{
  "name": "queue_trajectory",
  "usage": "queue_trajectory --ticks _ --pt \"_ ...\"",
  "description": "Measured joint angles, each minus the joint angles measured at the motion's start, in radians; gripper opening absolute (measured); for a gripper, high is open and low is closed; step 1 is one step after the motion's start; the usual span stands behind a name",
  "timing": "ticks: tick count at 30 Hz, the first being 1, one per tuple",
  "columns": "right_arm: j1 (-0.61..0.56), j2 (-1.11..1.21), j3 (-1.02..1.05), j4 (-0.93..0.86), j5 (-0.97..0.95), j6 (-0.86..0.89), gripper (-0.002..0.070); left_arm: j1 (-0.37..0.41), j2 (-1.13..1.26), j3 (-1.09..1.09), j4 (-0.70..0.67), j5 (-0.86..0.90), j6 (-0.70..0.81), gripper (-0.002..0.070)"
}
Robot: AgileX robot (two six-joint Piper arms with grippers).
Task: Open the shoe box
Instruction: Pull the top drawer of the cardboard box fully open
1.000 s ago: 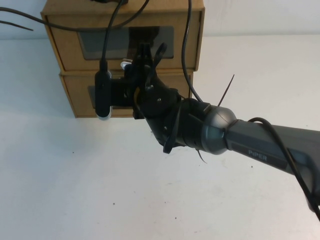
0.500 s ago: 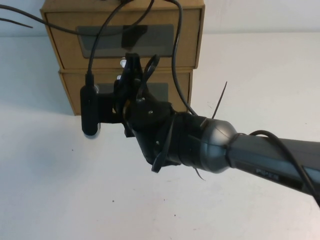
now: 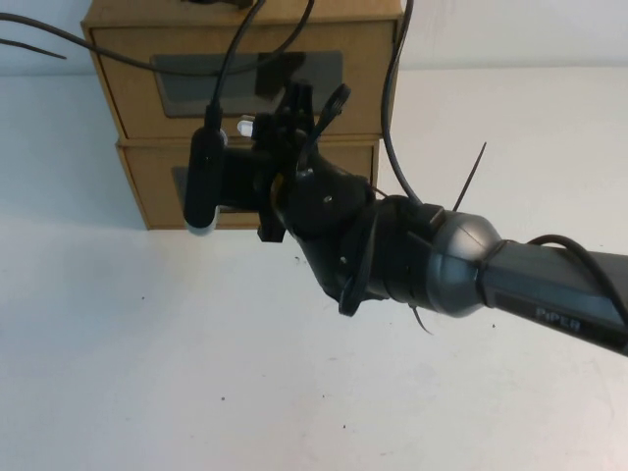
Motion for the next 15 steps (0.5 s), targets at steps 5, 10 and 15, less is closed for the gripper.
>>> queue_trajectory --ticks 5,10,15 --pt "-0.009 0.047 -0.019 -0.021 0.027 0.001 0.0342 0.000 0.000 0.000 0.000 0.000 0.000 -0.0005" --pt "-0.011 0.099 -0.073 -0.021 0.044 0.001 0.0284 0.000 0.000 0.000 0.000 0.000 0.000 -0.0005" --pt "-0.011 0.135 -0.125 -0.023 0.054 0.001 0.0274 0.000 0.000 0.000 -0.002 0.000 0.002 -0.0005"
